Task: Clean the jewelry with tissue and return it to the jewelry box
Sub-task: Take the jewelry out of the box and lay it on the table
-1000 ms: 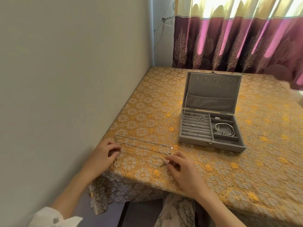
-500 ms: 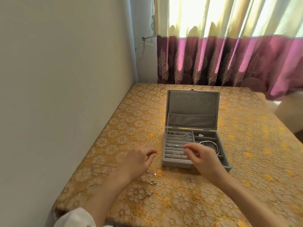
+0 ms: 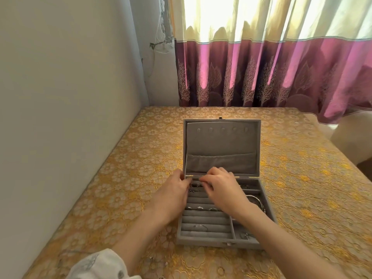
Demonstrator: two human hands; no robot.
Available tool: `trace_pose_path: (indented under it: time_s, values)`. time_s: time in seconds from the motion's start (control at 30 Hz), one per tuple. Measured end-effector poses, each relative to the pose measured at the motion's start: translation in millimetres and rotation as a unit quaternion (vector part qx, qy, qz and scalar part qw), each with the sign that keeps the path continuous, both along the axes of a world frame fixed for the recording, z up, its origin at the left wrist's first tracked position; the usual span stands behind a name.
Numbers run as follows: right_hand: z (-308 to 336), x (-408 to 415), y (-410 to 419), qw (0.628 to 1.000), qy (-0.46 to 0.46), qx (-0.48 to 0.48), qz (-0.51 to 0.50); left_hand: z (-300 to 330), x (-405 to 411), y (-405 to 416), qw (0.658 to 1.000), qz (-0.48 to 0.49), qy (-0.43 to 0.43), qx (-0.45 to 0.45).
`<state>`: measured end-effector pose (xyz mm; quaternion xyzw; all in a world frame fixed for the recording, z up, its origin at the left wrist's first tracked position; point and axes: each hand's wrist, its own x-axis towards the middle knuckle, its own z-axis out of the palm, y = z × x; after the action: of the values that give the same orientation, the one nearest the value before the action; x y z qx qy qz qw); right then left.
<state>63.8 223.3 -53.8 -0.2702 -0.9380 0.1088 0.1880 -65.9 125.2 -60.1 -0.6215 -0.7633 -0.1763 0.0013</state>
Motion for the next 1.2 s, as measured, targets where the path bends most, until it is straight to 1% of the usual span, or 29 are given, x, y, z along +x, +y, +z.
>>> trace_pose_path:
  time_s: [0.07, 0.2, 0.3, 0.43, 0.53, 0.7, 0.77, 0.83, 0.93, 1.0, 1.13, 1.2]
  values:
    - [-6.7, -4.3, -0.2, 1.000, -0.015, 0.025, 0.007, -2.1, 0.2, 0.6, 1.000, -0.009, 0.006, 0.006]
    - [-19.8, -5.2, 1.1, 0.996, 0.002, 0.088, 0.019, -3.0, 1.8, -0.1, 0.999, -0.020, 0.006, 0.029]
    - [-22.4, -6.1, 1.7, 0.995, -0.011, 0.098, 0.026, -0.7, 0.5, 3.6, 0.999, -0.010, 0.002, 0.030]
    - [-10.1, -11.3, 2.6, 0.998, -0.014, 0.055, 0.024, 4.8, -1.8, 13.3, 1.000, 0.010, 0.002, 0.014]
    - [-2.1, -15.7, 4.5, 0.999, -0.033, -0.004, 0.005, 6.6, -1.6, 18.1, 1.000, 0.023, 0.006, -0.005]
    - [1.7, -19.8, 5.2, 0.997, -0.062, -0.055, -0.001, 11.2, -4.2, 23.8, 0.998, 0.042, -0.007, -0.050]
    - [3.4, -16.5, 2.9, 0.996, -0.049, -0.076, 0.001, 13.9, -3.4, 24.1, 0.997, 0.043, -0.005, -0.067]
    - [5.3, -10.5, 0.6, 0.995, -0.004, -0.099, -0.003, 15.8, -1.2, 21.9, 0.997, 0.038, -0.007, -0.070]
    - [12.1, 2.3, -4.3, 0.991, 0.045, -0.125, -0.013, 20.2, 5.2, 13.6, 0.998, 0.032, -0.021, -0.046]
    - [17.5, 12.3, -10.0, 0.990, 0.059, -0.132, -0.008, 24.3, 9.9, 4.2, 0.999, 0.035, -0.038, -0.003]
    - [23.6, 34.9, -28.3, 0.987, 0.090, -0.136, 0.000, 32.3, 26.0, -26.2, 0.994, 0.018, -0.021, 0.109]
    - [24.6, 48.1, -41.6, 0.984, 0.109, -0.144, -0.003, 36.4, 38.2, -46.6, 0.991, 0.000, -0.020, 0.134]
